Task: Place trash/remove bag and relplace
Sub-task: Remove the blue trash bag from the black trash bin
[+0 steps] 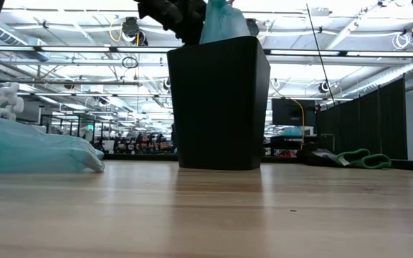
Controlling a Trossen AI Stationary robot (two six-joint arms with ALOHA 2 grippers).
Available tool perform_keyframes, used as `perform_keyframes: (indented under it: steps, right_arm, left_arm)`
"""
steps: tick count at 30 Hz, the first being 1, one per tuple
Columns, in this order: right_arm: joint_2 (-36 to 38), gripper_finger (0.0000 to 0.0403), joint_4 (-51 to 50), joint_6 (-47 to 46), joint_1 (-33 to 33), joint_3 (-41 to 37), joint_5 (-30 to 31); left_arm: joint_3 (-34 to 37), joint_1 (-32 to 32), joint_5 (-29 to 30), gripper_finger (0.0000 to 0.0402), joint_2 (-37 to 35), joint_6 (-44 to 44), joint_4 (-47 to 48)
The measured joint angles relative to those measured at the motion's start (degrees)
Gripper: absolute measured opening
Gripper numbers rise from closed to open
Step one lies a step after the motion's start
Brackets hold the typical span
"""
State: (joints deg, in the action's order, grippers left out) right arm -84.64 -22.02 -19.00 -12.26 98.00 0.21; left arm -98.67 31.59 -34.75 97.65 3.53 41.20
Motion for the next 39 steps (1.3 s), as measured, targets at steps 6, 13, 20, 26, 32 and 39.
perform_keyframes:
  steps: [6,13,20,26,32,39]
  right_arm:
    - [-0.1,0.0,-4.4,-0.9,0.4,0.0,1.8]
    - [-0.2,0.0,1.1,-0.4,-0.8,2.1,2.7]
    - [-0.4,0.0,9.8,4.0,-4.2,9.5,2.8]
    - [-1.0,0.0,14.9,10.4,-7.9,18.9,3.4]
    - [-0.9,0.0,17.1,18.1,-9.9,28.4,7.8]
    - [-1.0,0.0,23.8,26.3,-10.2,35.0,7.8]
  left_arm:
    - [0.0,2.9,-0.8,0.0,-3.4,0.0,-3.8]
    - [0.0,7.5,-1.0,0.0,-7.3,0.0,-4.5]
    - [0.0,10.6,-0.9,0.0,-8.2,-0.2,-2.5]
    - [0.0,12.0,-0.6,0.0,-8.2,0.0,0.9]
    - [0.0,12.0,-0.6,0.0,-8.2,2.7,4.7]
    - [0.0,12.0,-0.6,0.0,-8.2,5.0,8.5]
